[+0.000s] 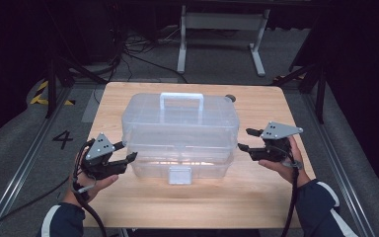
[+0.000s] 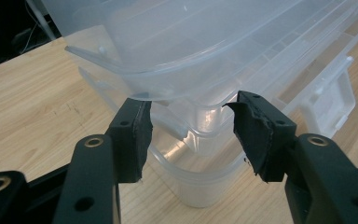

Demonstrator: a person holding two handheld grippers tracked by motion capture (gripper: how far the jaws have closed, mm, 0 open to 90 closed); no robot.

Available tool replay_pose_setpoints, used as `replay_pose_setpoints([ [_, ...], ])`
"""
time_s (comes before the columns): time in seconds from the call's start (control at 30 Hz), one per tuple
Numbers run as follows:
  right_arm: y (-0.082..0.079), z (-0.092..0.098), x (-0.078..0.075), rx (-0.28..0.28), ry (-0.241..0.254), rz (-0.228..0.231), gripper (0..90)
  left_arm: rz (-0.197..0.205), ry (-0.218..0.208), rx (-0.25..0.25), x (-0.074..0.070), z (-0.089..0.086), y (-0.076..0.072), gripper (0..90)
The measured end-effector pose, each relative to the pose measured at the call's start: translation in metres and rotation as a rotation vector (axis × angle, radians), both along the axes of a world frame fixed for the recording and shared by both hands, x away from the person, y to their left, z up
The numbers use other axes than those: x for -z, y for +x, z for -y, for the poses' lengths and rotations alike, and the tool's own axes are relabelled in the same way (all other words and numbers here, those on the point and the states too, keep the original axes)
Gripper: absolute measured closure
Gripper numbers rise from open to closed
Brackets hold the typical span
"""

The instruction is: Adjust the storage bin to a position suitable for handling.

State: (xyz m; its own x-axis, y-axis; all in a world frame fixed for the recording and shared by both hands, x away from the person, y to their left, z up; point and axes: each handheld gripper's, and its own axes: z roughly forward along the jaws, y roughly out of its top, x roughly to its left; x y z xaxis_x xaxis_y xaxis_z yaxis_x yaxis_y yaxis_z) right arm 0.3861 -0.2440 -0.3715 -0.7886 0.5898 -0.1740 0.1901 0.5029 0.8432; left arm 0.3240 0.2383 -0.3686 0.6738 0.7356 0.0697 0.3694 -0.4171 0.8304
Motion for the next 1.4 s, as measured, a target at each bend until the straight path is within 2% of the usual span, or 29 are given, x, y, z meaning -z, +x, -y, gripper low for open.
replay_pose_setpoints([
  [0.23,-0.003,-0.009,0.005,-0.013,0.006,0.014,39.1,-0.002,0.003,0.002,0.001,0.000,0.000,47.0],
  [0.33,-0.005,-0.011,0.005,-0.005,0.039,0.035,39.2,0.003,0.013,-0.003,0.003,0.001,0.000,45.7],
  [0.63,-0.008,-0.010,0.006,0.029,0.063,0.082,40.5,0.012,0.015,-0.011,0.002,-0.002,-0.001,41.4],
  [0.93,-0.008,-0.010,0.000,0.064,0.120,0.125,42.4,-0.001,0.028,-0.029,0.003,-0.011,-0.010,38.6],
  [1.2,-0.008,-0.012,-0.006,0.072,0.160,0.155,46.9,-0.027,0.087,-0.056,0.014,-0.024,-0.022,35.7],
  [1.33,-0.010,-0.014,-0.010,0.076,0.155,0.175,48.8,-0.047,0.100,-0.067,0.021,-0.031,-0.026,35.2],
  [1.4,-0.011,-0.014,-0.013,0.082,0.134,0.194,50.1,-0.063,0.119,-0.070,0.027,-0.036,-0.028,35.1],
])
